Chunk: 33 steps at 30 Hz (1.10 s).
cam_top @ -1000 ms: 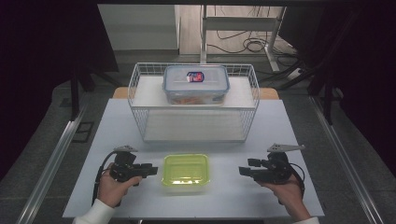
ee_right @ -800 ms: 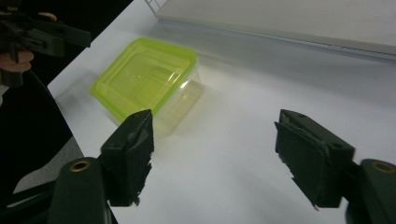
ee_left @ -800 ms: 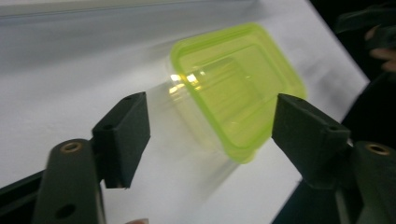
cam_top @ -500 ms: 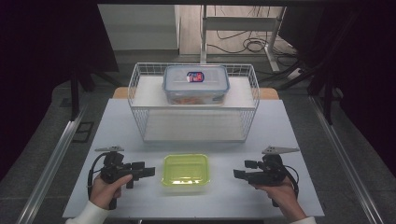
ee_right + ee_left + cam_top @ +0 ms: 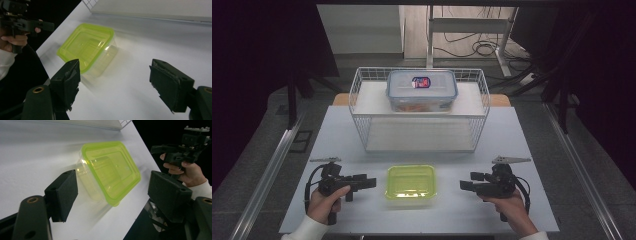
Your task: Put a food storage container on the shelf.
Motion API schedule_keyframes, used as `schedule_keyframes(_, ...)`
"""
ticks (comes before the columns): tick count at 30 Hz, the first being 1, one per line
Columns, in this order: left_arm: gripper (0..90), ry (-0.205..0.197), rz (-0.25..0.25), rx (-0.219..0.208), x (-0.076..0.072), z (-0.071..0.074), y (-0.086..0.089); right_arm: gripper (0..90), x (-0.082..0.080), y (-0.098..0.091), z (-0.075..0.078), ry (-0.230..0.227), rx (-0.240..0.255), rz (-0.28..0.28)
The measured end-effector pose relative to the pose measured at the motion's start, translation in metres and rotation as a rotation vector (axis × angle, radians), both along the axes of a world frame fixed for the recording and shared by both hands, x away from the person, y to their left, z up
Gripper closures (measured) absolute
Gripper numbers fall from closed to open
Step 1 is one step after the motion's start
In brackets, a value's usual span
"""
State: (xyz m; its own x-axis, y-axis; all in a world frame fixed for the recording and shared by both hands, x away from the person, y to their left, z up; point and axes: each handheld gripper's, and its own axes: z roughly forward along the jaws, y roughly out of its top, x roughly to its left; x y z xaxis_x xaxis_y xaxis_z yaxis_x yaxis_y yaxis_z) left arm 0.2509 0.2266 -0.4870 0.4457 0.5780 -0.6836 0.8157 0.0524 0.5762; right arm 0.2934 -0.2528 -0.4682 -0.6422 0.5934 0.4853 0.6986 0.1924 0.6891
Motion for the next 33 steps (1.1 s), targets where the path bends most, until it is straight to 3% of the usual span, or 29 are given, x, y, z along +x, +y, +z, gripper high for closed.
schedule_keyframes(3,23.5,0.007,0.0,-0.006,0.001,-0.001,-0.002,26.3,0.002,0.0,0.0,0.006,0.018,-0.001)
schedule_keyframes(10,24.1,0.053,-0.002,-0.071,0.01,-0.009,-0.004,29.2,0.007,0.003,-0.003,0.059,0.078,0.007)
schedule_keyframes(15,25.9,0.09,-0.003,-0.076,0.014,-0.017,-0.007,33.9,0.014,0.008,-0.008,0.109,0.126,0.016)
schedule_keyframes(21,27.2,0.107,-0.012,-0.12,0.018,-0.02,-0.011,34.4,0.019,0.016,-0.015,0.154,0.138,0.014)
schedule_keyframes(28,29.3,0.127,-0.014,-0.134,0.022,-0.025,-0.014,37.4,0.026,0.028,-0.024,0.202,0.153,0.019)
schedule_keyframes(33,30.6,0.139,-0.021,-0.126,0.024,-0.028,-0.018,39.0,0.031,0.04,-0.026,0.205,0.14,0.027)
